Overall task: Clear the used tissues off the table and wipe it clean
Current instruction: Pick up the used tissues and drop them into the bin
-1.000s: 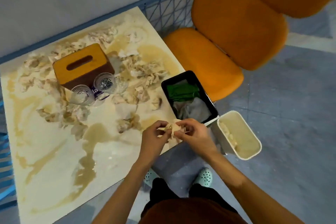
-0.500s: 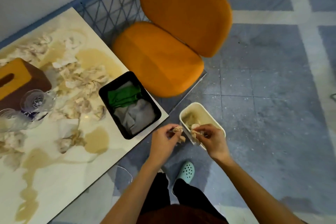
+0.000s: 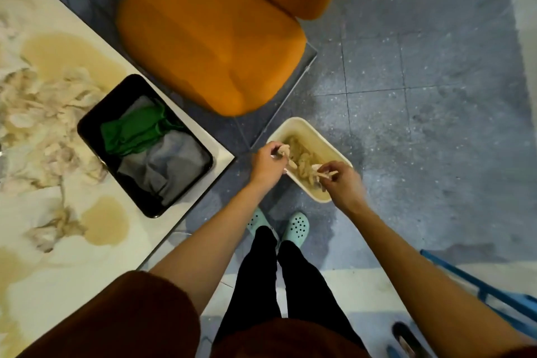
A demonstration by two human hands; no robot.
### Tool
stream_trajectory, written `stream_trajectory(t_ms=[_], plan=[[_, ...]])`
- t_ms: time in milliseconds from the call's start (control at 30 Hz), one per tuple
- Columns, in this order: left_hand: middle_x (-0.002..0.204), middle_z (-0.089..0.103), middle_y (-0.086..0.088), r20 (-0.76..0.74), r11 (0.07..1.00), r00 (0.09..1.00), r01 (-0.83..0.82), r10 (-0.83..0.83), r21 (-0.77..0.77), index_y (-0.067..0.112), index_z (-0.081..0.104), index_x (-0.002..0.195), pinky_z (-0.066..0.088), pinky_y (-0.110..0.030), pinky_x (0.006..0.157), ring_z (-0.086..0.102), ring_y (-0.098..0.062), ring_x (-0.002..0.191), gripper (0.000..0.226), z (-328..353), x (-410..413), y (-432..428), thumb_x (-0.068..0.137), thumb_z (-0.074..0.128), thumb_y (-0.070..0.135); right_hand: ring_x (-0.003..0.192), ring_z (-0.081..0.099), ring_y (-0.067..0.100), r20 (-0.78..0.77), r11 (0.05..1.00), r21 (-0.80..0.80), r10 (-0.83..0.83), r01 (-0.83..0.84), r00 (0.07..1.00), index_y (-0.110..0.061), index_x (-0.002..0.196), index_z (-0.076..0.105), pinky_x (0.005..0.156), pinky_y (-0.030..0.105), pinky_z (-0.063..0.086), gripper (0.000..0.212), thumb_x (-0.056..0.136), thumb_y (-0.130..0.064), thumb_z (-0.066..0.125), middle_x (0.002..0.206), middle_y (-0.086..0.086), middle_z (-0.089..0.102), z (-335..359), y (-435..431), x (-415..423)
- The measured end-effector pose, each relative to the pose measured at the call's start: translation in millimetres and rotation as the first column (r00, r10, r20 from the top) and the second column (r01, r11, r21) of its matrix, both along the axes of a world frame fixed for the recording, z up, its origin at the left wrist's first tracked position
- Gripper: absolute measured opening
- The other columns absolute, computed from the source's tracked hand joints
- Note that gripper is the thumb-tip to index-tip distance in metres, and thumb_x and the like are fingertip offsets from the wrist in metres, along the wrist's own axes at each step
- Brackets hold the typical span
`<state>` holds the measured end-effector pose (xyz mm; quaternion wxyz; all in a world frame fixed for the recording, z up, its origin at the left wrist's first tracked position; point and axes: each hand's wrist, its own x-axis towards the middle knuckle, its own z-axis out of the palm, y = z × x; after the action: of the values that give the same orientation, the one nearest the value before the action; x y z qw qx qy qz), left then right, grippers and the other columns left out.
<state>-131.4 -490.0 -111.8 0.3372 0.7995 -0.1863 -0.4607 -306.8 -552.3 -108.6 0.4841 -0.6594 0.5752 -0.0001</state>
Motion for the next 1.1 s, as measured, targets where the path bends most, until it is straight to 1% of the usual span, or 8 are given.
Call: stream_trajectory(t_ms=[133, 233, 400, 533, 667, 800, 967, 1100], plan=[[0.131, 0.060, -0.007, 0.106, 0.958, 0.953, 0.274, -0.282, 0.083, 0.010, 0.053, 0.135, 0.048, -0.023, 0.092, 0.061, -0.022, 0.113, 0.054, -15.5, -1.0, -6.3, 0.084, 0.068, 0.006, 0.066, 0.059, 0.014, -0.047, 0.999, 0.008, 0.045, -0.045, 0.998, -0.017, 0.088, 0.067, 0.052, 0.012, 0.037, 0.013, 0.083, -0.006, 0.068, 0.090, 0.006, 0.066, -14.4, -7.4, 1.6], [0.135, 0.057, -0.010, 0.130, 0.932, 0.924, 0.347, -0.359, 0.103, 0.010, 0.052, 0.136, 0.046, -0.031, 0.098, 0.057, -0.025, 0.118, 0.055, -19.4, -1.7, -7.7, 0.083, 0.069, 0.008, 0.077, 0.057, 0.016, -0.085, 0.997, -0.010, 0.075, -0.076, 0.994, -0.016, 0.092, 0.070, 0.061, 0.015, 0.034, 0.015, 0.081, -0.007, 0.070, 0.100, 0.005, 0.065, -23.4, -13.2, -3.1], [0.111, 0.069, -0.005, 0.119, 0.941, 0.936, 0.319, -0.331, 0.108, 0.011, 0.066, 0.112, 0.048, -0.022, 0.080, 0.064, -0.018, 0.089, 0.029, -16.1, -1.3, 3.2, 0.084, 0.066, 0.006, 0.079, 0.057, 0.016, -0.113, 0.992, 0.010, 0.126, -0.126, 0.985, -0.014, 0.096, 0.071, 0.067, 0.015, 0.036, 0.018, 0.079, -0.007, 0.073, 0.105, 0.008, 0.065, -28.6, -18.2, -6.5], [0.102, 0.071, -0.005, 0.119, 0.927, 0.920, 0.365, -0.373, 0.087, 0.010, 0.069, 0.104, 0.051, -0.025, 0.084, 0.068, -0.020, 0.089, 0.022, -8.6, -5.5, 8.2, 0.084, 0.063, 0.001, 0.094, 0.063, 0.026, -0.154, 0.980, 0.031, 0.197, -0.195, 0.968, -0.015, 0.105, 0.070, 0.082, 0.028, 0.046, 0.026, 0.080, -0.011, 0.071, 0.116, 0.010, 0.061, -28.5, -23.7, -2.4], [0.102, 0.070, -0.003, 0.163, 0.920, 0.905, 0.385, -0.393, 0.078, 0.011, 0.069, 0.104, 0.050, -0.022, 0.079, 0.065, -0.017, 0.086, 0.022, 4.5, -8.5, 6.6, 0.086, 0.062, 0.002, 0.105, 0.061, 0.030, -0.200, 0.947, 0.044, 0.321, -0.318, 0.926, -0.019, 0.122, 0.064, 0.097, 0.038, 0.047, 0.042, 0.080, -0.018, 0.069, 0.132, 0.011, 0.049, -22.1, -29.4, 4.0], [0.102, 0.071, -0.002, 0.187, 0.914, 0.895, 0.403, -0.405, 0.050, 0.013, 0.069, 0.104, 0.051, -0.022, 0.080, 0.065, -0.014, 0.084, 0.023, 19.5, -12.9, 9.5, 0.085, 0.063, 0.003, 0.104, 0.060, 0.029, -0.205, 0.931, 0.044, 0.364, -0.363, 0.908, -0.018, 0.121, 0.065, 0.098, 0.038, 0.046, 0.039, 0.082, -0.020, 0.066, 0.132, 0.010, 0.048, -5.9, -27.5, 4.3], [0.092, 0.071, 0.000, 0.202, 0.922, 0.903, 0.386, -0.378, -0.001, 0.017, 0.070, 0.102, 0.056, -0.034, 0.080, 0.066, -0.016, 0.083, 0.017, 47.0, -16.9, 22.6, 0.087, 0.063, 0.011, 0.100, 0.061, 0.026, -0.095, 0.930, -0.028, 0.364, -0.368, 0.927, -0.013, 0.109, 0.071, 0.092, 0.032, 0.046, 0.026, 0.084, -0.014, 0.066, 0.122, 0.005, 0.055, 27.6, -13.7, 4.8], [0.083, 0.069, 0.003, 0.248, 0.944, 0.919, 0.327, -0.307, -0.044, 0.022, 0.070, 0.092, 0.049, -0.014, 0.065, 0.064, -0.015, 0.073, 0.017, 75.3, -16.3, 45.5, 0.088, 0.061, 0.008, 0.089, 0.062, 0.021, 0.002, 0.918, -0.089, 0.387, -0.385, 0.922, -0.013, 0.102, 0.073, 0.087, 0.033, 0.050, 0.017, 0.088, -0.015, 0.065, 0.113, 0.004, 0.061, 59.3, 2.2, 8.8]])
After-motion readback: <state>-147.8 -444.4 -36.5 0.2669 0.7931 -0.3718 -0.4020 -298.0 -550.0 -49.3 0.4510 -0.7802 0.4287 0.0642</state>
